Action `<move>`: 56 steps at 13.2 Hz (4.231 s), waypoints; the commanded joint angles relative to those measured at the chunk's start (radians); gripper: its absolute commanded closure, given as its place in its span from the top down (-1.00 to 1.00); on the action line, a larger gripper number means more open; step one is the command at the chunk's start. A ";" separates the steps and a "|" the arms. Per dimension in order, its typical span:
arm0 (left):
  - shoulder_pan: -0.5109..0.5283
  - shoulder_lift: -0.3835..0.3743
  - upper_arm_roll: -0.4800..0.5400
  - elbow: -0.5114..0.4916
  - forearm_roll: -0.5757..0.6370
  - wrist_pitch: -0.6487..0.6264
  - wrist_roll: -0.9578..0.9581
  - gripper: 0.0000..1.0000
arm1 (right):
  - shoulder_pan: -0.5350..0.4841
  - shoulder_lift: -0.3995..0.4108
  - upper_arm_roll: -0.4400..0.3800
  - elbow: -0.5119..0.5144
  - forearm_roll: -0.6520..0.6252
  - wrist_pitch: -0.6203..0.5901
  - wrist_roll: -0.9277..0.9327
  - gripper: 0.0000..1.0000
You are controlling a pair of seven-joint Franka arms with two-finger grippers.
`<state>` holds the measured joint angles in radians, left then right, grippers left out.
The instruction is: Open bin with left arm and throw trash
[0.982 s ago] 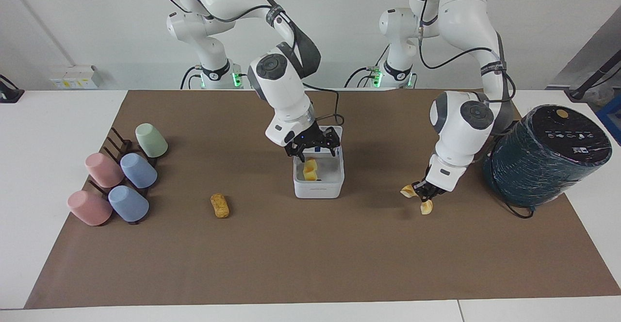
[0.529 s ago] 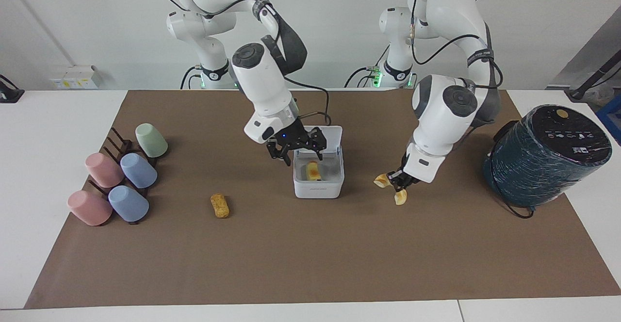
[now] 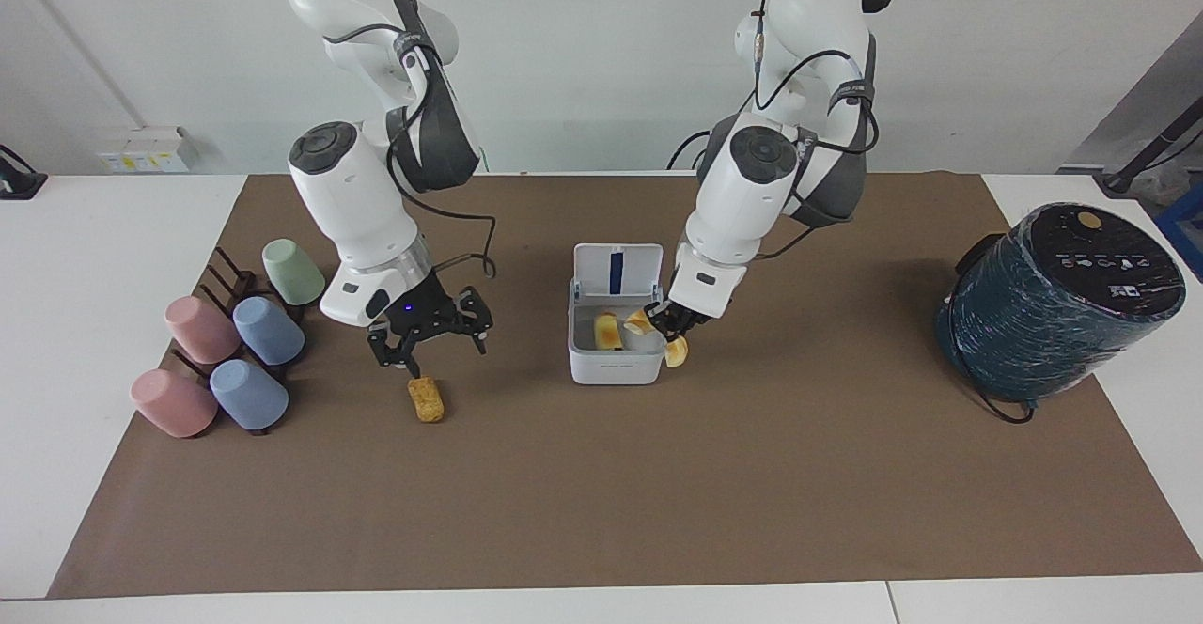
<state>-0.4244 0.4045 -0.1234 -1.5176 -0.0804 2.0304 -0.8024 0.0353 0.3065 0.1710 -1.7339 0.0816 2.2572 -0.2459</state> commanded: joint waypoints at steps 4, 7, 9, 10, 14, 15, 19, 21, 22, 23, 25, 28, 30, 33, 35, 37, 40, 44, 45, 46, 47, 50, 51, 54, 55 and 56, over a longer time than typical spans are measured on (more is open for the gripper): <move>-0.079 -0.041 0.016 -0.084 -0.004 -0.025 -0.034 -1.00 | -0.052 0.086 0.013 -0.071 -0.057 0.122 -0.377 1.00; -0.086 -0.044 0.016 -0.082 -0.002 -0.048 -0.032 -0.02 | -0.061 0.157 0.013 -0.091 -0.098 0.203 -0.402 1.00; -0.085 -0.042 0.016 -0.070 -0.001 -0.059 -0.031 0.20 | -0.074 0.157 0.012 -0.107 -0.098 0.193 -0.397 1.00; -0.085 -0.041 0.016 -0.061 -0.001 -0.059 -0.029 0.27 | -0.080 0.151 0.012 -0.124 -0.098 0.188 -0.388 1.00; -0.062 -0.039 0.030 0.022 -0.010 -0.157 -0.024 0.25 | -0.081 0.137 0.012 -0.125 -0.098 0.131 -0.374 1.00; -0.039 -0.041 0.030 0.055 -0.006 -0.204 -0.020 0.23 | -0.075 0.137 0.012 -0.125 -0.098 0.136 -0.350 1.00; 0.056 -0.059 0.036 0.117 0.001 -0.372 0.147 0.22 | -0.069 0.138 0.012 -0.125 -0.137 0.137 -0.322 -0.89; 0.107 -0.081 0.034 0.117 0.028 -0.433 0.279 0.22 | -0.068 0.138 0.012 -0.115 -0.140 0.130 -0.271 -1.00; 0.131 -0.090 0.034 0.117 0.050 -0.455 0.329 0.23 | -0.068 0.134 0.012 -0.098 -0.140 0.119 -0.264 -1.00; 0.157 -0.108 0.034 0.116 0.066 -0.473 0.388 0.24 | -0.068 0.119 0.013 -0.081 -0.138 0.087 -0.230 -1.00; 0.209 -0.185 0.028 0.082 0.073 -0.490 0.551 0.27 | -0.061 0.070 0.025 -0.050 -0.129 0.006 -0.130 -1.00; 0.298 -0.254 0.028 0.031 0.073 -0.515 0.710 0.31 | -0.045 0.019 0.093 0.026 -0.097 -0.141 -0.069 -1.00; 0.325 -0.295 0.030 -0.015 0.074 -0.515 0.752 0.43 | -0.041 0.013 0.143 0.095 -0.045 -0.224 0.064 -1.00; 0.334 -0.357 0.028 -0.091 0.105 -0.496 0.763 0.95 | -0.010 0.017 0.226 0.112 -0.039 -0.205 0.314 -1.00; 0.332 -0.357 0.027 -0.088 0.105 -0.477 0.759 1.00 | 0.038 0.017 0.228 0.106 -0.037 -0.164 0.434 -1.00; 0.331 -0.360 0.027 -0.081 0.105 -0.469 0.753 1.00 | 0.083 0.034 0.228 0.097 0.031 -0.101 0.503 -1.00; 0.322 -0.358 0.027 -0.081 0.103 -0.415 0.743 1.00 | 0.121 0.072 0.228 0.088 0.043 -0.042 0.513 -1.00; 0.322 -0.358 0.027 -0.082 0.103 -0.414 0.743 1.00 | 0.162 0.085 0.228 0.050 0.044 0.035 0.577 -1.00; 0.323 -0.360 0.027 -0.084 0.103 -0.414 0.743 1.00 | 0.166 0.085 0.228 0.030 0.044 0.039 0.579 -0.81; 0.322 -0.360 0.027 -0.084 0.103 -0.414 0.744 1.00 | 0.167 0.085 0.228 0.022 0.044 0.048 0.579 -0.34; 0.322 -0.360 0.027 -0.084 0.103 -0.412 0.744 1.00 | 0.167 0.085 0.228 0.016 0.043 0.050 0.579 0.32; 0.320 -0.360 0.027 -0.085 0.103 -0.410 0.747 1.00 | 0.167 0.085 0.228 0.023 0.043 0.053 0.588 1.00; 0.320 -0.360 0.025 -0.087 0.103 -0.410 0.749 1.00 | 0.166 0.085 0.226 0.031 0.040 0.054 0.588 1.00; 0.320 -0.360 0.025 -0.088 0.103 -0.410 0.747 1.00 | 0.123 0.031 0.213 0.037 -0.023 0.042 0.583 1.00; 0.322 -0.360 0.027 -0.088 0.103 -0.407 0.749 1.00 | 0.086 0.016 0.214 0.039 -0.055 0.038 0.583 1.00; 0.322 -0.360 0.027 -0.090 0.103 -0.394 0.749 1.00 | 0.057 -0.004 0.214 0.039 -0.080 0.035 0.583 1.00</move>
<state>-0.0986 0.0757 -0.1004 -1.5647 0.0078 1.5979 -0.0520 0.1529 0.3527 0.3764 -1.6803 0.0464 2.2987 0.3255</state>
